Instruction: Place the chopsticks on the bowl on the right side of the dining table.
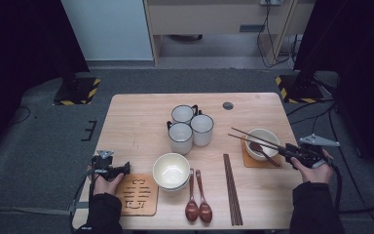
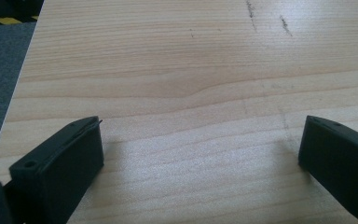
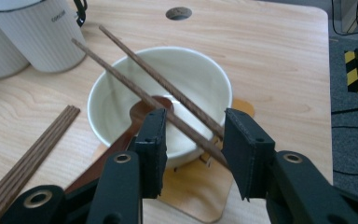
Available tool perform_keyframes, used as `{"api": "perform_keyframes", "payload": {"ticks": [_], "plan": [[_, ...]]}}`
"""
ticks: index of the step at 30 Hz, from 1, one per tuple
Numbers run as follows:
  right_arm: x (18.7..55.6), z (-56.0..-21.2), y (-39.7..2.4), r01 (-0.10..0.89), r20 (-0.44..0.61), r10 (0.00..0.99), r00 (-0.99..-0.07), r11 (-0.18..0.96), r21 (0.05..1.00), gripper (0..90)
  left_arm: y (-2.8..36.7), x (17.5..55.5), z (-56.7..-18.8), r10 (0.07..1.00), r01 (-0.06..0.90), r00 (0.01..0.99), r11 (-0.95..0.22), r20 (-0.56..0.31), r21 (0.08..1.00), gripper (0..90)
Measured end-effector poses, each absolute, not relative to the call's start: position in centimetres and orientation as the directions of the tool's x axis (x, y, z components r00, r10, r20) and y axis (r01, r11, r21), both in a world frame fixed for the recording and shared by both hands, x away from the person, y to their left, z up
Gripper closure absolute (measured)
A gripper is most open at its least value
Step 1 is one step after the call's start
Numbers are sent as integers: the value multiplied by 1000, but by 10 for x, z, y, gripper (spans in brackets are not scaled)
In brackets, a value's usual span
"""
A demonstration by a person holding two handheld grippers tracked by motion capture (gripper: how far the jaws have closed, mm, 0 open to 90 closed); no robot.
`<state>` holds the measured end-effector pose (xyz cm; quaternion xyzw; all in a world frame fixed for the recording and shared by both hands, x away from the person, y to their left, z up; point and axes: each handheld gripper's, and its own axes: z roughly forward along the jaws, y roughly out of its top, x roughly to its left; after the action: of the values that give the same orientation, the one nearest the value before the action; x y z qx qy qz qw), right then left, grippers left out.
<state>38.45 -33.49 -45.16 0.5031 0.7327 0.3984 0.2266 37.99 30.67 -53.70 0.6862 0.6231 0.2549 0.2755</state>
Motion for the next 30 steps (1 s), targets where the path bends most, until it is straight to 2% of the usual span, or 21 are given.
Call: {"api": "perform_keyframes", "payload": {"ticks": [18,30], "plan": [[409,-436,-318,514,73,910,-408,163,842,590,307,380,-537,996,715,93,-72,7,696,0],[433,-437,-304,501,37,911,-412,192,844,607,307,380,-537,996,715,93,-72,7,696,0]]}}
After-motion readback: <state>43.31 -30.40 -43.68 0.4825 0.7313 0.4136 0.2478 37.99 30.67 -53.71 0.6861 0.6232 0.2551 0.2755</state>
